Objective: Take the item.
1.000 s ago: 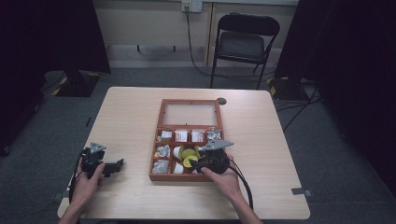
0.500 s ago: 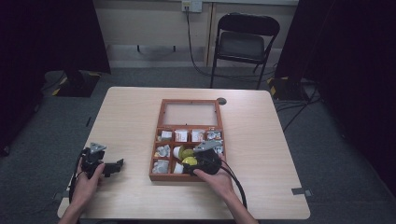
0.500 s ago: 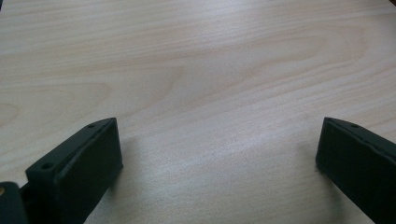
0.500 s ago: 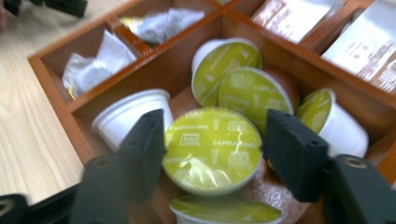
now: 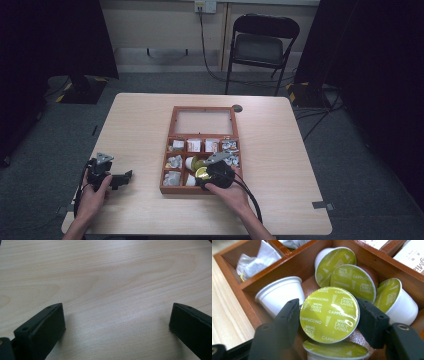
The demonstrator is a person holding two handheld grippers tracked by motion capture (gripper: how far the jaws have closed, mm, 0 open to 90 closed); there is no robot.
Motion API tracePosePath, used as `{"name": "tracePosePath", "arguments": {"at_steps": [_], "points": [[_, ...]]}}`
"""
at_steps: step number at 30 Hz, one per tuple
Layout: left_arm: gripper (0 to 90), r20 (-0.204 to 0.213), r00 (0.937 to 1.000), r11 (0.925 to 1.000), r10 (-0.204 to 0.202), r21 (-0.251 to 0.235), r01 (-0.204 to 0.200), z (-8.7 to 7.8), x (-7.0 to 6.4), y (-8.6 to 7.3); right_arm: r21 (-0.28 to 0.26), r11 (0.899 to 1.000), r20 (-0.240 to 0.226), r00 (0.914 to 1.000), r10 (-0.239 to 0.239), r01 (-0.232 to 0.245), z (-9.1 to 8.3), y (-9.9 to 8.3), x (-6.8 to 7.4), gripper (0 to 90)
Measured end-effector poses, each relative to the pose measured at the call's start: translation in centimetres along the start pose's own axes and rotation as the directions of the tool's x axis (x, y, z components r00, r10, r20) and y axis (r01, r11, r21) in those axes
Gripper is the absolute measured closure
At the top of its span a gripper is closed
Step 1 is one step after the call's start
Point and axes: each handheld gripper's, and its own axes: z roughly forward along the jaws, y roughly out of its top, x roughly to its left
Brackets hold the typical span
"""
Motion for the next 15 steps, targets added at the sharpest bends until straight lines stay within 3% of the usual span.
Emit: {"name": "tracePosePath", "arguments": {"at_steps": [15], "points": [[0.0, 0.0, 1.0, 1.0, 0.0, 0.0, 0.0, 0.0, 0.0, 0.0, -0.003, 1.0, -0.005, 1.0, -0.004, 0.004, -0.06, 0.03, -0.1, 39.8]]}}
